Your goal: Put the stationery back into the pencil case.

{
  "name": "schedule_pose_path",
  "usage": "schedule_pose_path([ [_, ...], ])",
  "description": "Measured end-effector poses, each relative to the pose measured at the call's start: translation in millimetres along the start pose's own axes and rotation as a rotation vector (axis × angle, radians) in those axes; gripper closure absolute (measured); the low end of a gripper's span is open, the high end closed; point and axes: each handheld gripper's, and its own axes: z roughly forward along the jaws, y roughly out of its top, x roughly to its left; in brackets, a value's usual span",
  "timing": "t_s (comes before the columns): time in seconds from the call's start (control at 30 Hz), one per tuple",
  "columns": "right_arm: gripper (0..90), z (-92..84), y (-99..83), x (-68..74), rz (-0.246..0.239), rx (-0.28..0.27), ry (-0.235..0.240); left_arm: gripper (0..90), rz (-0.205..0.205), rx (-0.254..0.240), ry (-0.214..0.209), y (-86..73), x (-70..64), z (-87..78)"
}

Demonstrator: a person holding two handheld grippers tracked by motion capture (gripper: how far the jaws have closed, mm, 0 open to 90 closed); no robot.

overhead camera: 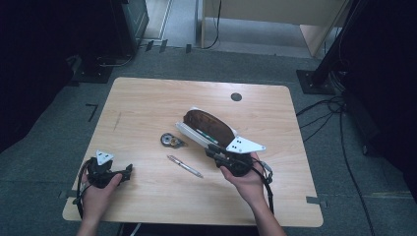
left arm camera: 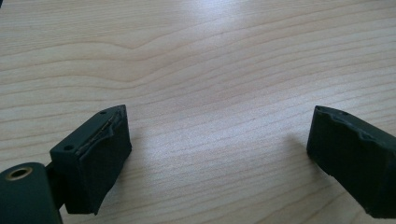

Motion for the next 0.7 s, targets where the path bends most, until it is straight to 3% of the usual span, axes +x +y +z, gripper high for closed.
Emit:
schedule_pose_path([
  [0.4, 77.4, 30.6, -29.6, 18.4, -0.005, 0.098, 0.051, 6.2, 0.0, 0.0, 0.0, 0.0, 0.0, 0.0],
  [0.7, 77.3, 52.5, -50.3, 19.9, 0.003, 0.168, 0.05, 6.2, 0.003, 0.001, -0.001, 0.0, 0.1, -0.1],
])
